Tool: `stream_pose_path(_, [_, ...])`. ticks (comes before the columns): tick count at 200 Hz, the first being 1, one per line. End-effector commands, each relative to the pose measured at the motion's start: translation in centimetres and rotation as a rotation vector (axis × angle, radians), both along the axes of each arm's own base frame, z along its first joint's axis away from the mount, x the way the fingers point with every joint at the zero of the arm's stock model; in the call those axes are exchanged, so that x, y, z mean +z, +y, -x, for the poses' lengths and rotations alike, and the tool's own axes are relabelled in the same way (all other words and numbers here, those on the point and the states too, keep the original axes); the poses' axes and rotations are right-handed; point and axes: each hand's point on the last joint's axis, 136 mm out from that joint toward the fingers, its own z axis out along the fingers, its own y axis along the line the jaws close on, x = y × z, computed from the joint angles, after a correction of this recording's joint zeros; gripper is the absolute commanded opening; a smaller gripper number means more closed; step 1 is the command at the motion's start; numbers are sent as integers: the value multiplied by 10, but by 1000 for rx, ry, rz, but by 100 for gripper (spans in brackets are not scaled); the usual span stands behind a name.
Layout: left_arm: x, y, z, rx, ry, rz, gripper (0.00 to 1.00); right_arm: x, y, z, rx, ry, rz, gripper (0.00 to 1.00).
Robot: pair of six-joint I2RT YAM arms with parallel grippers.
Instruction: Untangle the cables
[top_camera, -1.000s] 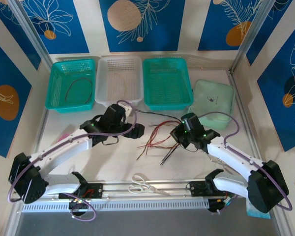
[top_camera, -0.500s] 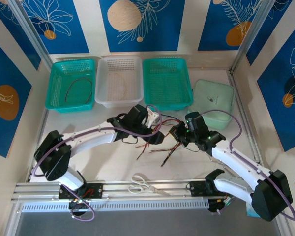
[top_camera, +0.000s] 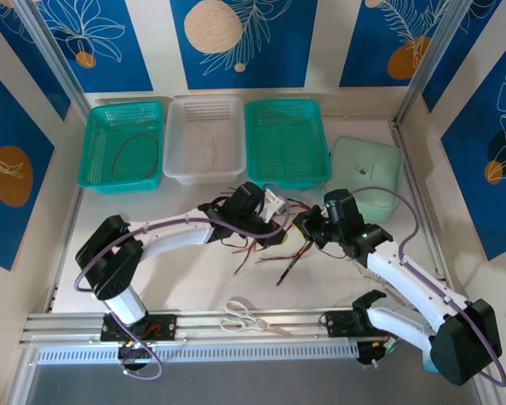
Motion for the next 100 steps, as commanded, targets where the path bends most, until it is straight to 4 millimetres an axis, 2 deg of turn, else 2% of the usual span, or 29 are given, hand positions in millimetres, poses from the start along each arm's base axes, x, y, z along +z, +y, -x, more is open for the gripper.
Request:
stream_pose_path(1, [22, -5, -6, 11, -59, 32, 0, 19, -10, -1, -4, -43, 28, 39])
stream_pose_path(16, [29, -2, -7, 11, -86, 31, 0, 16, -26, 0, -36, -59, 81, 46])
stream_pose_path(54, [45, 6, -11, 25, -119, 5, 0, -13, -69, 6, -101, -1, 243, 48])
stream_pose_path(73, [53, 7, -12, 27, -124, 8, 0, -30, -79, 8, -97, 35, 276, 52])
stream_pose_path(100, [62, 7, -13, 27, -142, 22, 0, -43, -78, -2, -66, 40, 242, 57])
